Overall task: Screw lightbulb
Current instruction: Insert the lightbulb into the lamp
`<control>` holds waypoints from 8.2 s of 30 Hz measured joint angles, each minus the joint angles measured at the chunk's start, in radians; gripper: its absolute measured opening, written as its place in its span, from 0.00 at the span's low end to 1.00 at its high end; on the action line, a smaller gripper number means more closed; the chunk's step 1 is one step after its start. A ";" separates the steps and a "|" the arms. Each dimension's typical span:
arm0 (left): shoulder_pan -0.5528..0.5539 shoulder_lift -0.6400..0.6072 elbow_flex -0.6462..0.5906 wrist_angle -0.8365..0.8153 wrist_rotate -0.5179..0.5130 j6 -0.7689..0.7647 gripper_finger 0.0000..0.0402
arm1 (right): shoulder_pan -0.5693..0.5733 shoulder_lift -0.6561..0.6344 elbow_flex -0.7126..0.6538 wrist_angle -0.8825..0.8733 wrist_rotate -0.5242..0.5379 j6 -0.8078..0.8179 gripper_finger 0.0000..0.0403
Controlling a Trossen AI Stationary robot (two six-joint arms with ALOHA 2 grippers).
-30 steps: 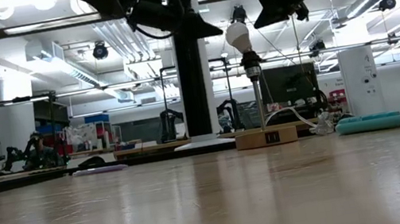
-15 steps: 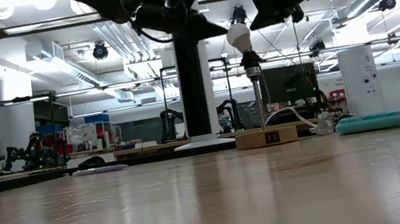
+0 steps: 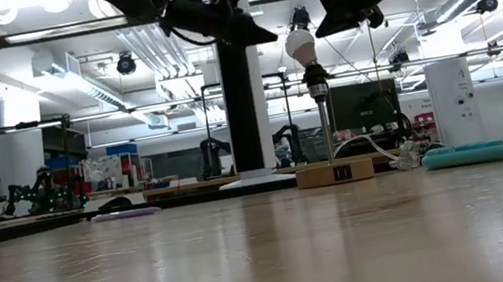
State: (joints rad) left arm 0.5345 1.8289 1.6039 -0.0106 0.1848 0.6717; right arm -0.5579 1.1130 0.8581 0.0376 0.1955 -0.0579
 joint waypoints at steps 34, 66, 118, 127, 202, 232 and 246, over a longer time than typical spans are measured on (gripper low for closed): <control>-0.029 0.078 -0.002 0.112 0.158 -0.002 0.00 | -0.002 0.000 0.000 0.002 0.007 -0.046 0.01; -0.025 0.076 -0.002 0.080 0.121 -0.004 0.00 | 0.009 0.000 -0.001 -0.035 -0.066 -0.031 0.01; -0.024 0.050 -0.002 0.045 0.034 -0.008 0.00 | 0.056 -0.006 0.002 -0.040 0.043 -0.011 0.01; -0.024 0.050 -0.002 0.033 0.034 -0.008 0.00 | 0.056 -0.006 0.002 -0.035 0.043 -0.003 0.01; -0.021 0.002 -0.003 -0.146 0.115 0.100 0.11 | 0.056 -0.041 0.003 -0.113 -0.068 -0.050 0.26; -0.014 0.009 -0.003 -0.062 0.112 0.177 0.00 | 0.056 -0.058 0.003 -0.077 -0.064 -0.156 0.00; -0.013 0.002 -0.003 -0.175 0.076 0.214 0.00 | 0.060 -0.062 -0.003 -0.173 -0.139 -0.137 0.00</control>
State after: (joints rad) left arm 0.5217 1.8305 1.6005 -0.1860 0.2604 0.8855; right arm -0.4975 1.0513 0.8554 -0.1358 0.0566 -0.1953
